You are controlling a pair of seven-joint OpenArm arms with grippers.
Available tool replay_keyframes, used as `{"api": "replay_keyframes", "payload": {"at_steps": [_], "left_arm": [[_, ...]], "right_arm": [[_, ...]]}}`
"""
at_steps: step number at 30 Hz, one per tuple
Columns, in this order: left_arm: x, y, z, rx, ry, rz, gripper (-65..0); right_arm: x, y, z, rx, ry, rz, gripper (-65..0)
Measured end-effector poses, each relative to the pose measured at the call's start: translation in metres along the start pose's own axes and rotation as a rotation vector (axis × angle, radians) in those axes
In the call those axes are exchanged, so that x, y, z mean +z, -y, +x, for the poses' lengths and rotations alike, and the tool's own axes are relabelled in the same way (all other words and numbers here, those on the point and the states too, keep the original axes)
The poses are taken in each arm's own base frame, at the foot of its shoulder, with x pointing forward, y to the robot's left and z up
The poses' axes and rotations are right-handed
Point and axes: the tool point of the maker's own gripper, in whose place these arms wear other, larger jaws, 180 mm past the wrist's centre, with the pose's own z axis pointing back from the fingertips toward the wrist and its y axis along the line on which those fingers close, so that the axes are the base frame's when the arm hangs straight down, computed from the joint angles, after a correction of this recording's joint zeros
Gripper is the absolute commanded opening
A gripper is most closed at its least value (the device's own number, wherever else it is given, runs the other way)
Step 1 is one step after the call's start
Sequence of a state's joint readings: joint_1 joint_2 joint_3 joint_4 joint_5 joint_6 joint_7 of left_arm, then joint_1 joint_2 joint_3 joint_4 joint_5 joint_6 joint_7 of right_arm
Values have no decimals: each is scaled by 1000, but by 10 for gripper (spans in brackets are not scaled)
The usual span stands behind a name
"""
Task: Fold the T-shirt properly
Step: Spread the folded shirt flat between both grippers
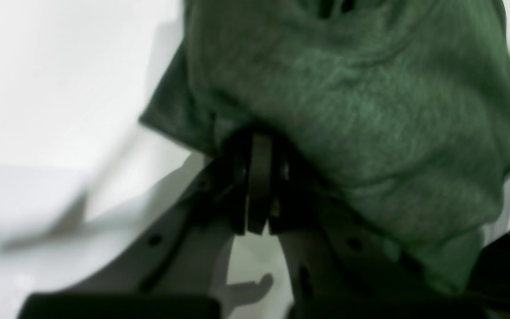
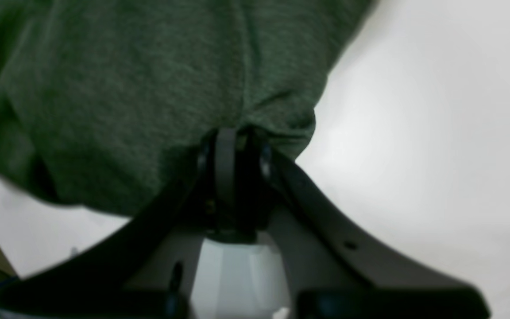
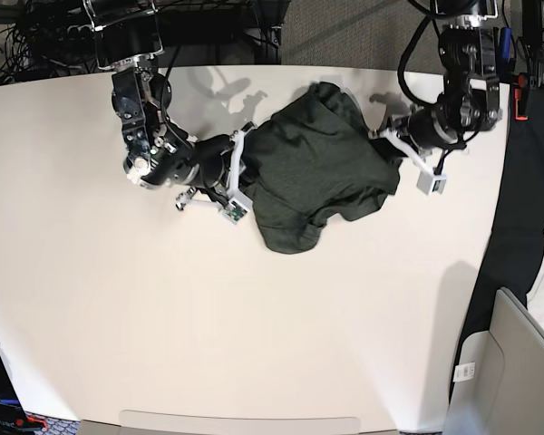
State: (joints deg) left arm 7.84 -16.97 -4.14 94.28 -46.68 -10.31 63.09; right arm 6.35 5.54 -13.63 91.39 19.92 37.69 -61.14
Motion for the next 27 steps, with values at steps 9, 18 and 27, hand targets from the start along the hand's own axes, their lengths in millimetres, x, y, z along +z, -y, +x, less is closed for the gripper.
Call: {"api": "replay_keyframes", "payload": {"at_steps": [9, 18, 27], "left_arm": [[16, 3, 46, -86, 89, 14, -644], [70, 16, 19, -133, 156, 59, -644], [57, 52, -27, -1, 123, -44, -643]], "right_arm": [[19, -2, 2, 16, 40, -23, -612], [40, 19, 7, -113, 157, -4, -612], [39, 14, 30, -119, 216, 17, -612]]}}
